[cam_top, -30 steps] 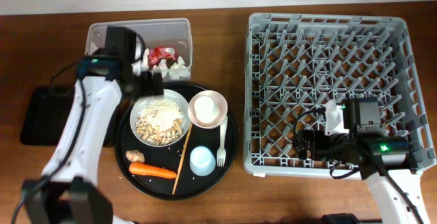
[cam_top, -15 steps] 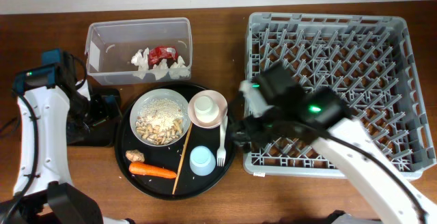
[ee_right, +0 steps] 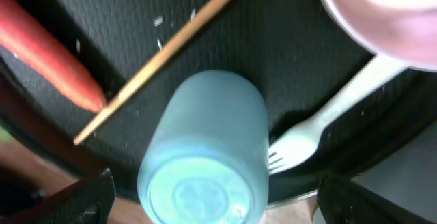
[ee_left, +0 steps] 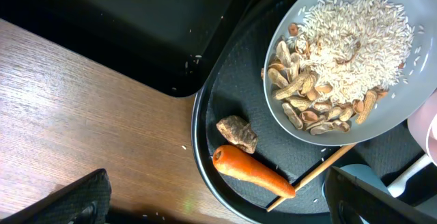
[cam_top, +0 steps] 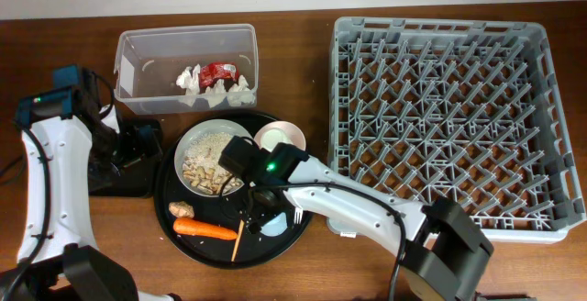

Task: Sort waste into correct bins and load items into the dishwasher rack
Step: 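Grasp the blue cup with the right gripper and place it in the rack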

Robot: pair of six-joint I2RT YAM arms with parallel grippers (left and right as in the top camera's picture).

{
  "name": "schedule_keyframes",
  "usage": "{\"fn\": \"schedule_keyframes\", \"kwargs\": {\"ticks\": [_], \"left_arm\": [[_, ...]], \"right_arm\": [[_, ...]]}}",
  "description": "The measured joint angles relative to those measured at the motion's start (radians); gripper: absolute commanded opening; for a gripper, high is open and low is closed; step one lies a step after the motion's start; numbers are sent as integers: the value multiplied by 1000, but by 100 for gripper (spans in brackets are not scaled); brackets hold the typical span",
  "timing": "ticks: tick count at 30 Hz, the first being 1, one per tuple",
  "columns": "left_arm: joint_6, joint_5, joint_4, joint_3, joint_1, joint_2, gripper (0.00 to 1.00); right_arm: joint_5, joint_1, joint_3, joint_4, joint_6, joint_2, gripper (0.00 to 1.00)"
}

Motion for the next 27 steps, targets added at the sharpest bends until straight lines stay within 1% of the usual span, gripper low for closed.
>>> {"fn": "schedule_keyframes", "kwargs": {"ticks": [1, 5, 8, 10, 12, 13, 16, 19, 22, 24, 25, 27], "left_arm": [[0, 0, 0, 0, 0, 0, 99], [0, 0, 3, 0, 0, 0, 99], [0, 0, 4, 0, 0, 0, 99], [0, 0, 3, 0, 0, 0, 99], [0, 0, 4, 0, 0, 0, 99], [0, 0, 4, 0, 0, 0, 100], [0, 0, 4, 0, 0, 0, 99], [0, 0, 3, 0, 0, 0, 99], [0, 0, 4, 0, 0, 0, 99], [0, 0, 4, 0, 0, 0, 99], [0, 0, 4, 0, 0, 0, 99], [0, 0, 3, 0, 0, 0, 99]], "right_arm": [[0, 0, -5, 12, 0, 0, 97], [-1, 0, -31, 26, 4, 0, 96], [-1, 4, -51, 69, 4, 0, 96], [-1, 14, -85, 93, 5, 0, 91], [-1, 23, -96, 106, 2, 0, 80], [-1, 23, -96, 107, 4, 0, 77], [-1, 23, -96, 108, 5, 0, 62], [6, 23, -95, 102, 5, 0, 56], [15, 23, -86, 80, 23, -1, 55], [45, 23, -61, 16, 27, -21, 55], [56, 20, -43, -10, 28, -44, 55], [68, -15, 13, -48, 26, -158, 55]]}}
